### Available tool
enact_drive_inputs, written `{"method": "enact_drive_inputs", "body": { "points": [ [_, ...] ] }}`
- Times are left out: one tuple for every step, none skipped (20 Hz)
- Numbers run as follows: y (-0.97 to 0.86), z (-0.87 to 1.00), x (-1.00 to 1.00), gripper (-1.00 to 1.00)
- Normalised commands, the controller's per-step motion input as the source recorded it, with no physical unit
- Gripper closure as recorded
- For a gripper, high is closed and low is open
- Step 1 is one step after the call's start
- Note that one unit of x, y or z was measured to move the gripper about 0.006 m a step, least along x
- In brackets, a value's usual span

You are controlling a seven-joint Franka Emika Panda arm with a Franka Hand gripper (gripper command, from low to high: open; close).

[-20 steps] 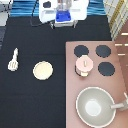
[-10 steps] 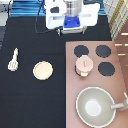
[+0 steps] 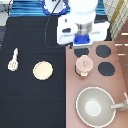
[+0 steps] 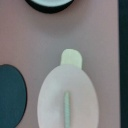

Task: Take the lid off the pot, put the pot on the plate, and use the tool to push the pot to the front of the table.

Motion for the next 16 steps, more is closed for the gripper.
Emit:
{"method": "enact_drive_inputs", "body": {
  "points": [
    [0.52,-0.58,0.12,-1.0],
    [0.43,-0.63,0.0,-1.0],
    [0.35,-0.62,0.0,-1.0],
    [0.29,-0.59,0.0,-1.0],
    [0.22,-0.56,0.0,-1.0],
    [0.12,-0.53,0.0,-1.0],
    [0.08,-0.47,0.1,-1.0],
    [0.05,-0.47,0.13,-1.0],
    [0.07,-0.48,0.14,-1.0],
    [0.09,-0.53,0.09,-1.0],
    [0.11,-0.5,0.08,-1.0],
    [0.12,-0.49,0.07,-1.0],
    [0.13,-0.4,0.11,-1.0],
    [0.16,-0.36,0.15,-1.0],
    [0.19,-0.36,0.16,-1.0],
    [0.26,-0.35,0.17,-1.0]
  ]
}}
